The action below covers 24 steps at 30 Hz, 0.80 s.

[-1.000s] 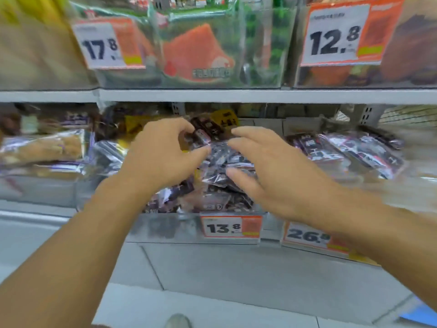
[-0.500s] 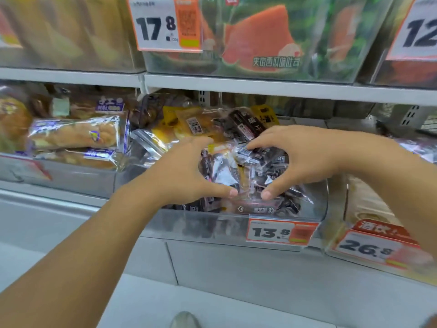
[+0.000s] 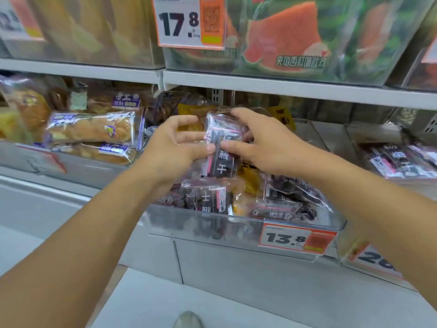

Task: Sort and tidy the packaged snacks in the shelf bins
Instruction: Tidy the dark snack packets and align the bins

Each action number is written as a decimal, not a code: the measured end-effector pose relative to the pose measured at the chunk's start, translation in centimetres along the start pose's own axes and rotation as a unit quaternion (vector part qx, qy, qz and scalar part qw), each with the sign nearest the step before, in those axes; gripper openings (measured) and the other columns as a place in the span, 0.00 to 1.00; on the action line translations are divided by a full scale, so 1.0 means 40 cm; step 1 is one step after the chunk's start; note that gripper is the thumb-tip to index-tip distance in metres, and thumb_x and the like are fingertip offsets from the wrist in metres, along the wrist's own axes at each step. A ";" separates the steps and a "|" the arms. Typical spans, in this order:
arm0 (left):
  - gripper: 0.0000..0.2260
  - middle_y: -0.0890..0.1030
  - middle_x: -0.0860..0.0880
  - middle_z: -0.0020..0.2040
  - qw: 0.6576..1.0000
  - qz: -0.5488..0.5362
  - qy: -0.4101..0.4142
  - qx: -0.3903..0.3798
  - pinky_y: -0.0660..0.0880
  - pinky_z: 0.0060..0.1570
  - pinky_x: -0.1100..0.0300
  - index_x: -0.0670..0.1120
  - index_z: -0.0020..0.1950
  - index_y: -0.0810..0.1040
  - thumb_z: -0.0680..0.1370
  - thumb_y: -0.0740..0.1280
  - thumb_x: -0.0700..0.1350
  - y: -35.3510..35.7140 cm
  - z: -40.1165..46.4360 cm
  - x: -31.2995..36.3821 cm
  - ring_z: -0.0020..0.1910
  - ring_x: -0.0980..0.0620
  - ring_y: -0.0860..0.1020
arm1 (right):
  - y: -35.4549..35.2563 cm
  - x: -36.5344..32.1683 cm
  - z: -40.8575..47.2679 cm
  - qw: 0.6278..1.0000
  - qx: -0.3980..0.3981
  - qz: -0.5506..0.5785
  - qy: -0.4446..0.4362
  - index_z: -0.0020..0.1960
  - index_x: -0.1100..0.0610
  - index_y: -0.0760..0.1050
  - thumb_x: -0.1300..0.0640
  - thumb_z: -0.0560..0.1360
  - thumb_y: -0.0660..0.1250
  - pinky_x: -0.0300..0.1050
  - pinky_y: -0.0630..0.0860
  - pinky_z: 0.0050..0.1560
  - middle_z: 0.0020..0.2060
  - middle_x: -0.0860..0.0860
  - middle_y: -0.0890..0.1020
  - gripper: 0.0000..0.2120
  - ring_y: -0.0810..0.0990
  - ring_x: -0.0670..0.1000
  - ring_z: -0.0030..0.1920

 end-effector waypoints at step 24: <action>0.27 0.84 0.44 0.46 0.870 0.494 0.008 0.006 0.76 0.44 0.54 0.41 0.47 0.83 0.72 0.70 0.66 -0.086 -0.031 -0.002 0.46 0.47 0.80 | 0.097 -0.121 0.236 0.966 -0.152 -0.205 0.033 0.69 0.57 0.69 0.24 0.61 0.70 0.51 0.77 0.51 0.58 0.52 0.79 0.49 0.77 0.57 0.54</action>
Point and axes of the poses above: each hand's wrist, its own z-axis towards the middle knuckle, its own y-axis out of the palm, x = y × z, the point moved 2 cm from there along z, towards the middle knuckle
